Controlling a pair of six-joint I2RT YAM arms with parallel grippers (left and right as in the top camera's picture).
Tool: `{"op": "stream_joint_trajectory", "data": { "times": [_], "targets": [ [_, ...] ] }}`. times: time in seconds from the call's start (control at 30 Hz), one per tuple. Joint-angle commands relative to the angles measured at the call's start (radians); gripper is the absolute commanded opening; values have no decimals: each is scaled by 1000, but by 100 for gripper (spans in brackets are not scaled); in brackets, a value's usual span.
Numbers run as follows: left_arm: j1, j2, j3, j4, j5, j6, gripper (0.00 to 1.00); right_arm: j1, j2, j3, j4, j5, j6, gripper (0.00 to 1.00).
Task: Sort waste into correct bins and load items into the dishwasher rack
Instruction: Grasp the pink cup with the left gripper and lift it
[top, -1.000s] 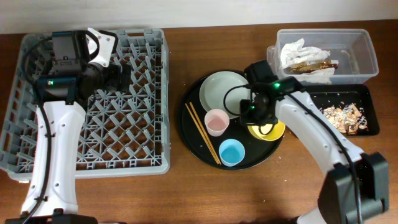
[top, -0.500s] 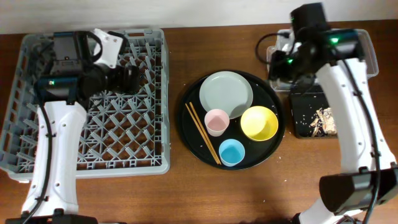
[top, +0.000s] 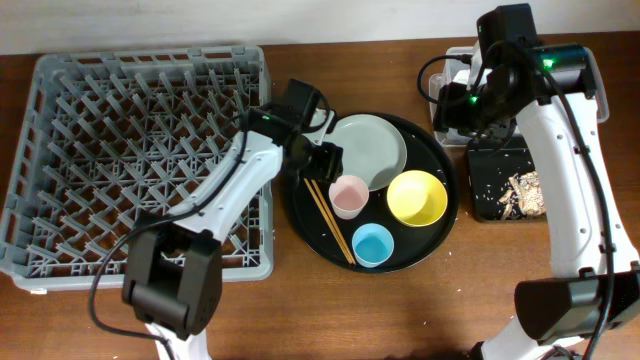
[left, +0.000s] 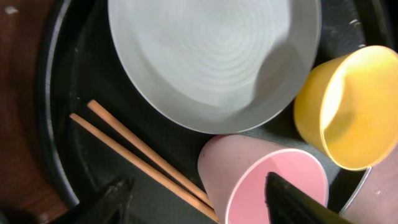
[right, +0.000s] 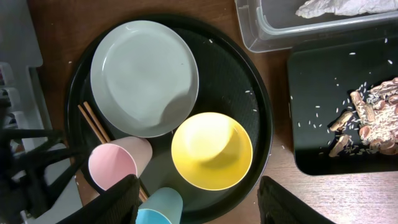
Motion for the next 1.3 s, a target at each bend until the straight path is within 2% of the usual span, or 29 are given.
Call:
{"op": "stream_joint_trajectory", "data": {
  "times": [0.0,0.13,0.17,0.23,0.27,0.33,0.37,0.4,0.43,0.47,0.5,0.53,0.6,0.67,0.77,0.8,0.87,0.93,0.97,1.03,1.07,1.2,1.27],
  "targets": [
    [-35,32,10,-4,-46,-45,52,0,-2,13,-4,-2,-10,63],
    [-79,52,10,-30,-53,-45,47,0,-2,13,-7,-2,-10,63],
    [-85,60,10,-32,-53,-45,43,0,-2,13,-6,-2,-10,63],
    [-95,69,9,-57,-65,-44,21,0,-2,13,-12,-1,-10,63],
    [-95,69,9,-62,-109,-44,1,0,-2,13,-23,-2,-10,63],
    [-87,68,10,-65,-95,-44,1,0,-2,10,-36,-13,-10,63],
    [-69,66,14,-65,-42,-38,1,0,-2,5,-36,-41,-10,63],
    [-11,61,31,-66,101,-6,1,0,-2,4,-34,-64,-10,63],
    [16,59,36,-68,163,0,1,0,-2,4,-29,-82,-11,63],
    [87,57,41,-69,320,1,1,0,-2,4,-20,-108,-29,63],
    [127,57,41,-72,409,13,1,0,-2,4,-8,-146,-43,63],
    [177,57,41,-72,604,93,1,0,-1,4,25,-266,-109,63],
    [233,57,41,-69,850,158,1,0,5,4,65,-390,-158,63],
    [266,57,41,-69,903,171,1,0,30,4,86,-462,-183,63],
    [267,57,41,-69,899,172,1,1,67,4,84,-492,-198,63],
    [267,57,41,-68,886,173,1,1,79,4,84,-492,-198,63],
    [261,57,41,-77,757,172,1,5,95,4,76,-491,-198,63],
    [223,58,40,-106,497,172,0,16,108,4,74,-477,-198,63],
    [182,58,40,-119,379,171,1,16,111,4,72,-472,-198,63],
    [105,58,40,-122,242,170,1,12,111,4,70,-468,-198,63],
    [40,58,41,-121,112,168,1,12,111,4,65,-455,-198,63],
    [-116,58,41,-120,-154,168,1,-15,111,4,14,-412,-198,63],
    [-155,58,40,-118,-243,168,1,-32,111,4,7,-412,-197,63]
  ]
}}
